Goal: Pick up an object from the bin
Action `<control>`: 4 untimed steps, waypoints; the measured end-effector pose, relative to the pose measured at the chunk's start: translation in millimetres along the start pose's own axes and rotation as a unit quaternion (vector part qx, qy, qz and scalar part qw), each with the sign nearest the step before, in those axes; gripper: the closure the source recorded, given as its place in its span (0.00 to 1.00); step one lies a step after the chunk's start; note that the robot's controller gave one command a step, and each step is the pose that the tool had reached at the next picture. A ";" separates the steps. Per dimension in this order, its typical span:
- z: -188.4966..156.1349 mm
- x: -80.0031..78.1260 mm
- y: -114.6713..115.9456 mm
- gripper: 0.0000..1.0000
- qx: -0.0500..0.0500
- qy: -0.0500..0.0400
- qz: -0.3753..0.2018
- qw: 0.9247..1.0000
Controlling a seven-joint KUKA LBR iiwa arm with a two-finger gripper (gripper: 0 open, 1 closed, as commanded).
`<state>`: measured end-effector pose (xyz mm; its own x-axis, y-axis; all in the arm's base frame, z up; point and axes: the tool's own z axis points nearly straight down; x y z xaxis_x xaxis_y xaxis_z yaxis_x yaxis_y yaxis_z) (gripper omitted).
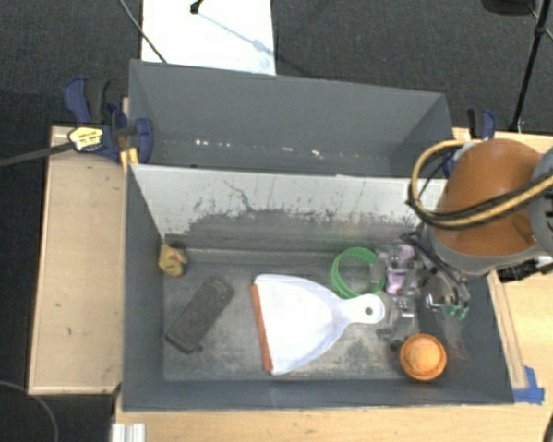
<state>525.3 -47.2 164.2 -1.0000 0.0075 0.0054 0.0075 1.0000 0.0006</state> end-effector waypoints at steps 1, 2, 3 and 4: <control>-4.6 -1.7 0.1 0.00 0.000 -0.004 -0.001 1.000; 24.3 -10.7 2.0 0.00 0.001 -0.008 -0.056 0.998; 96.6 -19.5 2.8 0.00 0.000 -0.003 -0.128 0.992; 93.4 -30.8 -21.1 0.00 0.001 -0.005 -0.159 0.987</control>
Offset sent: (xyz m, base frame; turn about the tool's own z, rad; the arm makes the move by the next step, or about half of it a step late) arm 0.0213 0.0061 -0.0942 -0.3129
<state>555.5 -68.4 70.6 -0.9516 -0.3073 -0.0044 -0.3073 0.9516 -0.0010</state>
